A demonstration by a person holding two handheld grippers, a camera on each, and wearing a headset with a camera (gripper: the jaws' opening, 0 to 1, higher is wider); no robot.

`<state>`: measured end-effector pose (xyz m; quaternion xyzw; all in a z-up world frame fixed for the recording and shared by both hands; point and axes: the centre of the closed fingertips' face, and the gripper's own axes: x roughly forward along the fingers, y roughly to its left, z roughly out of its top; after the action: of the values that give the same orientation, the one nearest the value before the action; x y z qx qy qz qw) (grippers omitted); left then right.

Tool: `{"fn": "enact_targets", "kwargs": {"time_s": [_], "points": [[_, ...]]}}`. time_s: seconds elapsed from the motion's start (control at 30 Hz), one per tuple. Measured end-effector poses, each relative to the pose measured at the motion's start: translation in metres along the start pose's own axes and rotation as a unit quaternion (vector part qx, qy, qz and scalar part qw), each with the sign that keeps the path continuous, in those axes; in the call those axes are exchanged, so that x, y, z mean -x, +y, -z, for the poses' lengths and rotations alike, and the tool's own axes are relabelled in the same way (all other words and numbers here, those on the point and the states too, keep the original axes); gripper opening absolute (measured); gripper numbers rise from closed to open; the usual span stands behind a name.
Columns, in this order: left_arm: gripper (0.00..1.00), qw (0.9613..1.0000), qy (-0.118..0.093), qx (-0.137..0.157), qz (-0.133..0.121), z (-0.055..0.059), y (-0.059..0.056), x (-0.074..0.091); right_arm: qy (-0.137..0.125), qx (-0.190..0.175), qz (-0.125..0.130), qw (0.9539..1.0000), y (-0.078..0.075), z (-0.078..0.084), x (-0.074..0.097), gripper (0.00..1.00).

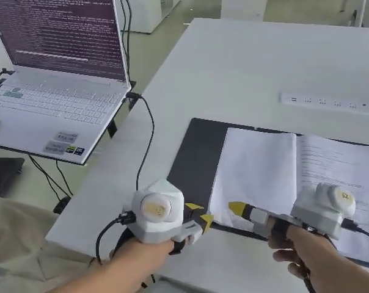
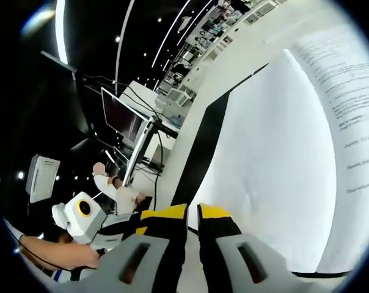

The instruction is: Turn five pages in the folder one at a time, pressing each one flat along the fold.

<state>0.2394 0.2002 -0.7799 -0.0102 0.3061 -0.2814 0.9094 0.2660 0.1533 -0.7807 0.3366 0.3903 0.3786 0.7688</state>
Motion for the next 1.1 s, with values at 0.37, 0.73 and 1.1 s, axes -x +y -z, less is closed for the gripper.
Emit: {"fn": "enact_targets", "kwargs": {"time_s": [0.37, 0.73, 1.1], "points": [[0.05, 0.9994, 0.010, 0.010, -0.033, -0.003, 0.009, -0.042, -0.057, -0.032, 0.025, 0.9975, -0.041, -0.064, 0.043, 0.00], [0.00, 0.9976, 0.021, 0.003, -0.066, 0.015, 0.017, -0.044, -0.076, -0.050, 0.035, 0.9953, -0.062, -0.104, 0.042, 0.00], [0.00, 0.9958, 0.028, -0.042, -0.077, 0.015, 0.016, -0.044, -0.146, -0.190, 0.052, 0.9694, -0.100, -0.156, 0.021, 0.00]]}}
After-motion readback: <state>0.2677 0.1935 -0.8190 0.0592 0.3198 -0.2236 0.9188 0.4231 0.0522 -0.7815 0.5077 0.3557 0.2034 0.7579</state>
